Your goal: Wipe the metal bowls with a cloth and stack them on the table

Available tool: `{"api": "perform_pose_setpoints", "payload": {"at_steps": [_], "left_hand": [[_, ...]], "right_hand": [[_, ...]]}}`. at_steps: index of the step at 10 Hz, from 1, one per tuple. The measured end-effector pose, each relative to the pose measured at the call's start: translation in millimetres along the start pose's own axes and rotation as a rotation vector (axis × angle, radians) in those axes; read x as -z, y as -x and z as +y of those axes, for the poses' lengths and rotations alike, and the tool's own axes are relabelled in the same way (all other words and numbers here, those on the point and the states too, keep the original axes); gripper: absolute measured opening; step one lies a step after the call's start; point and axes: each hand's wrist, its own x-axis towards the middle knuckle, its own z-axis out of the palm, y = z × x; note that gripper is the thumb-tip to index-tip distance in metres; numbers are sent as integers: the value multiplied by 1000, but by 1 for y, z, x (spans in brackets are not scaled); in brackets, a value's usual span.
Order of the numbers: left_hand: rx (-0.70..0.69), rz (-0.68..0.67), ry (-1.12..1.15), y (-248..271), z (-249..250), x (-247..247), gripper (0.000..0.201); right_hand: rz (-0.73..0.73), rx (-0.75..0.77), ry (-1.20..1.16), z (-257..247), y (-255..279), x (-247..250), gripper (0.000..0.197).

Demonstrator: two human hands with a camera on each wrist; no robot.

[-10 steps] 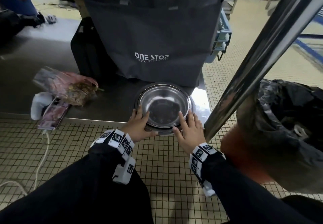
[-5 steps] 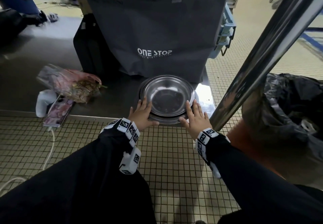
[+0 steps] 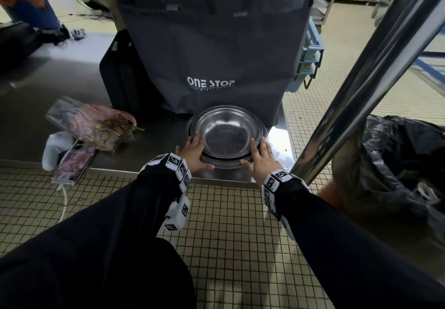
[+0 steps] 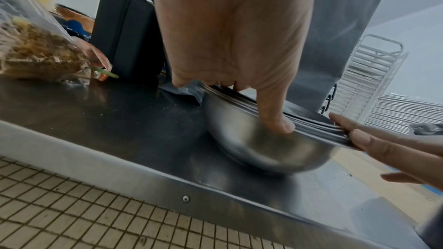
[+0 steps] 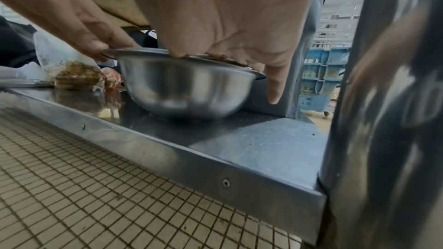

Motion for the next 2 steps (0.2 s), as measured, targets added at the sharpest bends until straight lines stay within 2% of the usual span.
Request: {"api": "perform_pose_setpoints", "payload": {"at_steps": [2], "left_hand": [[6,20,-35,-11,-1,5,107]], "right_hand": [[-11,23,-34,0,-8,11,75]]}}
